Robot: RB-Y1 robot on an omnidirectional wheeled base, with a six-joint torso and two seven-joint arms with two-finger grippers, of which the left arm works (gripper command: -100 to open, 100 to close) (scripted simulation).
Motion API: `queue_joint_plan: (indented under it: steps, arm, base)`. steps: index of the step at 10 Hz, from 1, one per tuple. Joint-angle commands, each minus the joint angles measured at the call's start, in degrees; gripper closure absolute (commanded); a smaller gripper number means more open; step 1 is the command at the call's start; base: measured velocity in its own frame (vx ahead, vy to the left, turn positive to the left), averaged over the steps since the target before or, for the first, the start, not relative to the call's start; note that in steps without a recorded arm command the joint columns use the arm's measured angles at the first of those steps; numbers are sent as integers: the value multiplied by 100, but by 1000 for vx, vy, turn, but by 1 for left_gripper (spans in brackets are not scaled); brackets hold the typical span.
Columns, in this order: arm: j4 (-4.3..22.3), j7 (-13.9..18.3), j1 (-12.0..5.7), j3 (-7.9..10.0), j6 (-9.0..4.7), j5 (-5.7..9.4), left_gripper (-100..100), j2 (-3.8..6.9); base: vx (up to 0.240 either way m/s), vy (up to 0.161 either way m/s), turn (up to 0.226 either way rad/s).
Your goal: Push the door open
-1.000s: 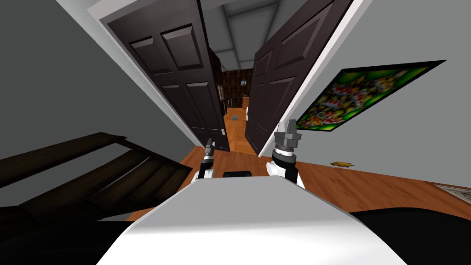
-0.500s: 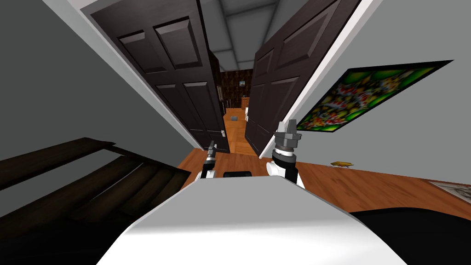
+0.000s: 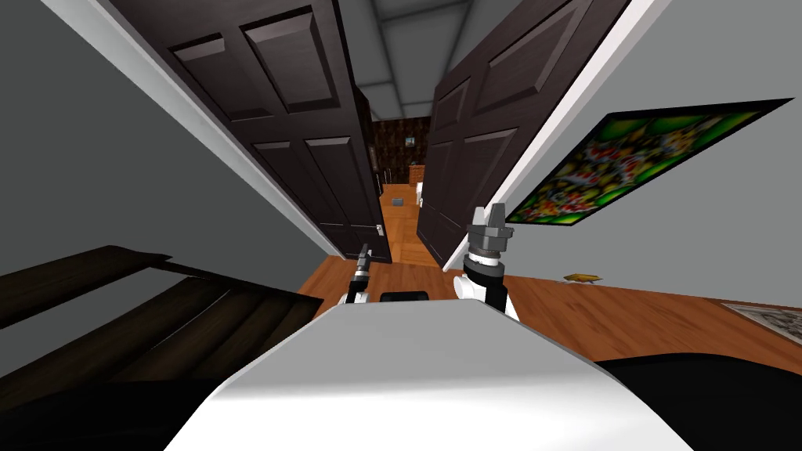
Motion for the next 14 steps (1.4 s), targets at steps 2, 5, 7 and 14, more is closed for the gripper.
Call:
queue_joint_plan:
  steps: [2, 5, 7, 14]
  arm:
    - [382, 21, -64, -43, -125, 21, -100, -8]
    - [826, 47, -169, -77, -277, 50, -100, -18]
    - [1141, 64, -237, -100, -374, 69, -100, -30]
    - [2037, 114, -440, -166, -668, 125, -100, -96]
  base:
    - [87, 63, -50]
    - [94, 56, -46]
    - [98, 65, -47]
    - [88, 56, -40]
